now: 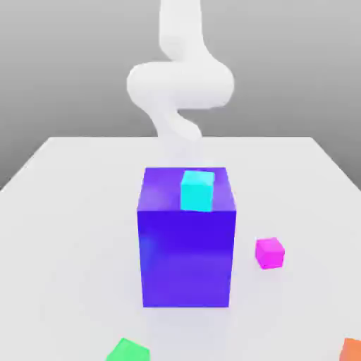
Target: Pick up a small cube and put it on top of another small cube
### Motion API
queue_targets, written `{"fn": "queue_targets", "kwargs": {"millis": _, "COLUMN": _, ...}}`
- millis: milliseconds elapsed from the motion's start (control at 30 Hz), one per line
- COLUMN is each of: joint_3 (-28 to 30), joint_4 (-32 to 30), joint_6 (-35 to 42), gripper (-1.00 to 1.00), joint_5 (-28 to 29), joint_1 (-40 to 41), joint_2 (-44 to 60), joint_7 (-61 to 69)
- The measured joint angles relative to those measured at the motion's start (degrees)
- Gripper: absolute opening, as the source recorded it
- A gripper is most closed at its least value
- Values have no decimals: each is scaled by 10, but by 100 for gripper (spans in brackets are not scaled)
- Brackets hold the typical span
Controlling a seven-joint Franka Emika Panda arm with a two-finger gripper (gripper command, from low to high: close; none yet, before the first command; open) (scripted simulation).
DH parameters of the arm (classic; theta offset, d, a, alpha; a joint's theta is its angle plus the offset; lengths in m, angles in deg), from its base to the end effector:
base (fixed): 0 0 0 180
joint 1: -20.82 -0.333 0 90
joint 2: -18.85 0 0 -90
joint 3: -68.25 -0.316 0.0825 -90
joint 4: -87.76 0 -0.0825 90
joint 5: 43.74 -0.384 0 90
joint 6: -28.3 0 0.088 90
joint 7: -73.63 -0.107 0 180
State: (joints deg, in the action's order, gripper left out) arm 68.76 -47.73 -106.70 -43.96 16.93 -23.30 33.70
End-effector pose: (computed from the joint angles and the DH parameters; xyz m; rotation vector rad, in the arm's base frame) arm 0.3735 0.0210 0.6612 -2.5694 0.8509 -0.9518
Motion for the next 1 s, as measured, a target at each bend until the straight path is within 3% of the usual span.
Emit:
{"fn": "queue_targets", "kwargs": {"millis": 367, "joint_3": 11, "joint_4": -186, "joint_6": -166, "gripper": 0, "joint_5": -11, "joint_1": -195, "joint_2": 199, "joint_7": 306}}
{"fn": "queue_targets", "kwargs": {"millis": 667, "joint_3": -13, "joint_4": -333, "joint_6": -297, "gripper": 0, "joint_5": -9, "joint_1": -322, "joint_2": 353, "joint_7": 538}}
{"fn": "queue_targets", "kwargs": {"millis": 1000, "joint_3": -16, "joint_4": -326, "joint_6": -456, "gripper": 0, "joint_5": -21, "joint_1": -345, "joint_2": 546, "joint_7": 586}}
